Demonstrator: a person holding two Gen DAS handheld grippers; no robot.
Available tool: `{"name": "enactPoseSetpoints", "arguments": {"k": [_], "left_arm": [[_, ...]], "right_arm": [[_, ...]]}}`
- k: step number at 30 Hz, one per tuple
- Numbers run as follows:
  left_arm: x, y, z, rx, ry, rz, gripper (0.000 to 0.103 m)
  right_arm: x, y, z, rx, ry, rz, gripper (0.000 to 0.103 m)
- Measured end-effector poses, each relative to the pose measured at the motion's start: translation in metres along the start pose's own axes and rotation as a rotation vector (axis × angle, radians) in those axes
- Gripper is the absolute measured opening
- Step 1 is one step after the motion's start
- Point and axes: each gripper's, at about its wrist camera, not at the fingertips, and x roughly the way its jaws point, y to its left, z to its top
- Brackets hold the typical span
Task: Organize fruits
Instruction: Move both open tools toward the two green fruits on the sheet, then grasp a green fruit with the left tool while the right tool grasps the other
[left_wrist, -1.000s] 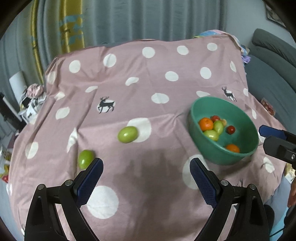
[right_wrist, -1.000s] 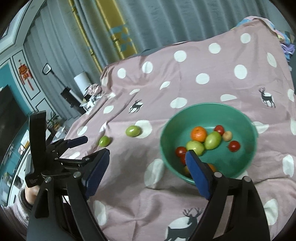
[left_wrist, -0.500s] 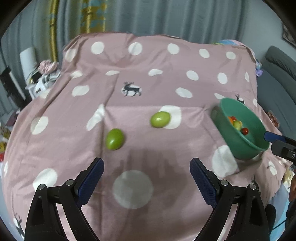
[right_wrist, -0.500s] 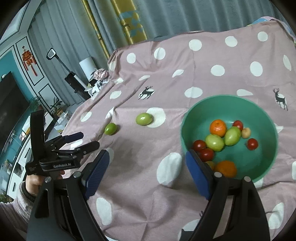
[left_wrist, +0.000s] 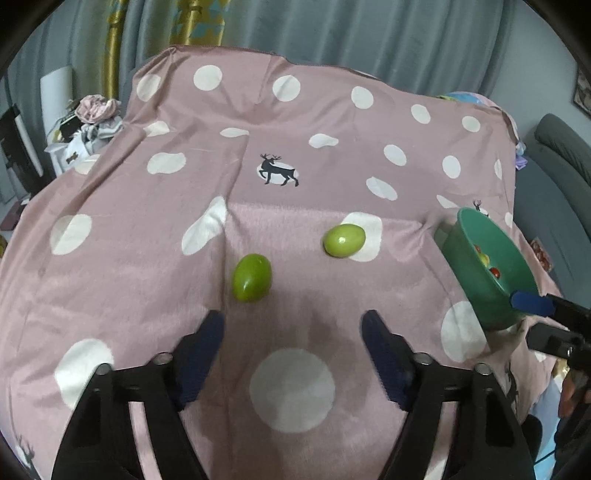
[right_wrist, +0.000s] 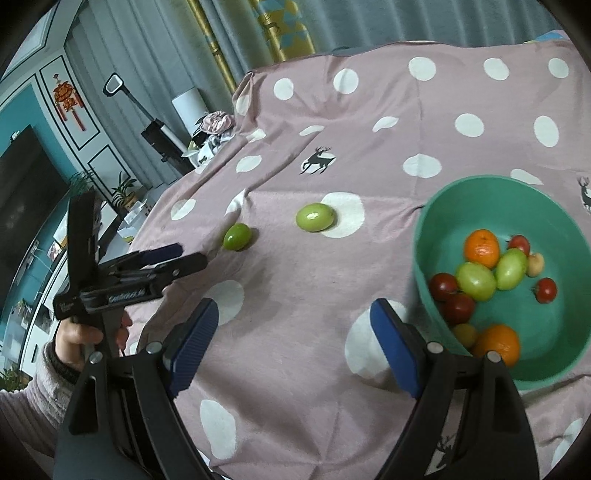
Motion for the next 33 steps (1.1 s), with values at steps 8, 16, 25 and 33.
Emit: {"name": "enactPoseSetpoints", "arguments": {"k": [8,16,25,33], "left_arm": [[0.026,0.007,0.022,0.018,0.045,0.008,0.072],[0.05,0.009,0.033,0.053,0.099,0.017,0.058],[0.077,0.007,0.036,0.127,0.158,0.091,0.057],[0.092,0.014,0.032,0.136,0.2,0.109,0.04]], "right_arm": [[0.014,0.003,0.003,0.004,0.011,0.023,0.085],[0.032,0.003,0.012,0.014,0.036,0.049,0.084],[0.066,-0.002,0.036,0.065,0.074,0.077,0.083],[0.106,-0.014,0.058,0.097,0.118,0.034,0.079]]}}
